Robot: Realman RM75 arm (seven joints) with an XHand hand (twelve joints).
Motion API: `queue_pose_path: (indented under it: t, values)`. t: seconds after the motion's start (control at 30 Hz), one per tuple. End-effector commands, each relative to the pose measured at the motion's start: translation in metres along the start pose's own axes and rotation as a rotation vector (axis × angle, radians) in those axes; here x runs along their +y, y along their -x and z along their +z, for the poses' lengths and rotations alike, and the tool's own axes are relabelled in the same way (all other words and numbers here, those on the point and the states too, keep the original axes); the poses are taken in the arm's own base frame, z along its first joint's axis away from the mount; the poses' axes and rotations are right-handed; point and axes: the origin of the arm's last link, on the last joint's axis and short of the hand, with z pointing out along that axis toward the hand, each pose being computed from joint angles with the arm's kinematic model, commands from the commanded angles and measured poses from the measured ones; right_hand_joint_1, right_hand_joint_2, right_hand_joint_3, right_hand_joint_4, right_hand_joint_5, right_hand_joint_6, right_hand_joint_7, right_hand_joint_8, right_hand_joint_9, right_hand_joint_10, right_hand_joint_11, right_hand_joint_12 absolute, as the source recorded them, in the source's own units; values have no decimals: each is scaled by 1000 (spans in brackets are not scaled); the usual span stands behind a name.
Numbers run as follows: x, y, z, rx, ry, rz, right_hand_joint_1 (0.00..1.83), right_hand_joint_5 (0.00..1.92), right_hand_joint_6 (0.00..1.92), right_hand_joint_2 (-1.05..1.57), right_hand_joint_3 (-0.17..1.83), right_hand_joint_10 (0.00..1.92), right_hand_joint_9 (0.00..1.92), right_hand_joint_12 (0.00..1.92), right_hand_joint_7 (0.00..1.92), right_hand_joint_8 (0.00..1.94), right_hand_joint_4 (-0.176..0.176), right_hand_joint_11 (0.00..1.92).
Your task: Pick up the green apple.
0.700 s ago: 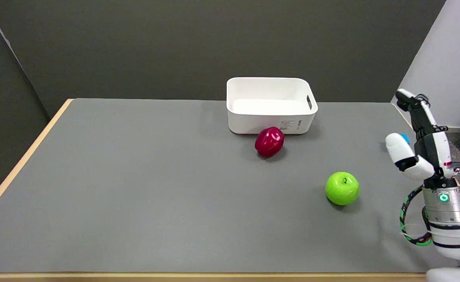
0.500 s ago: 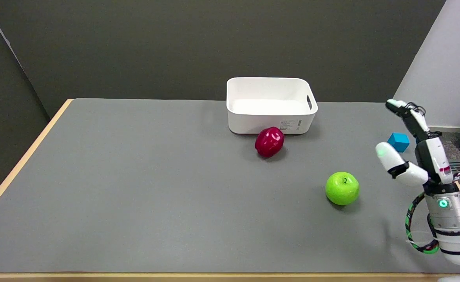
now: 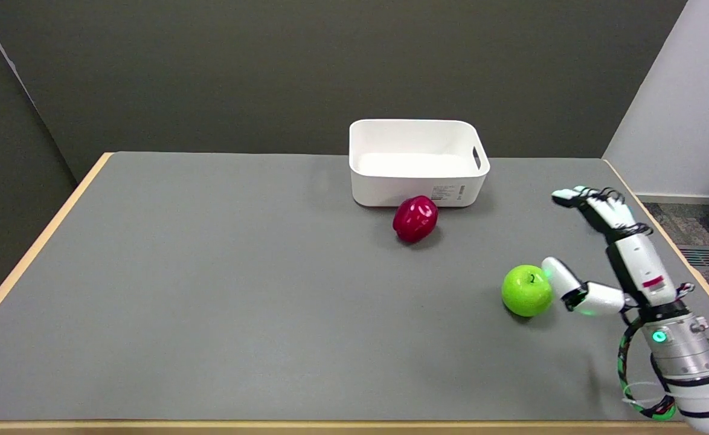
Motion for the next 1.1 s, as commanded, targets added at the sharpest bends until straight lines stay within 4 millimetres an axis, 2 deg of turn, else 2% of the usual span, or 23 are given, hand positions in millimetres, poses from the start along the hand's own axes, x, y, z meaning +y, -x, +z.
queue_pose_path:
  t: [0.03, 0.2, 0.4, 0.73, 1.1]
  values:
    - [-32, 42, -13, -197, 11, -74, 456, 281, 492, 632, 822, 648, 54, 837, 299, 366, 15, -1]
    - [-31, 54, -21, -279, 31, -96, 458, 270, 479, 632, 818, 639, 47, 821, 279, 356, 15, -1]
    - [-22, 59, -30, -336, 65, -126, 462, 263, 472, 632, 816, 634, 42, 812, 263, 351, 16, -1]
    - [-12, 48, -30, -319, 74, -169, 507, 248, 460, 634, 823, 618, 26, 780, 227, 339, 15, -1]
    - [-2, 42, -20, -305, 79, -198, 556, 250, 463, 634, 844, 614, 21, 759, 221, 339, 15, -1]
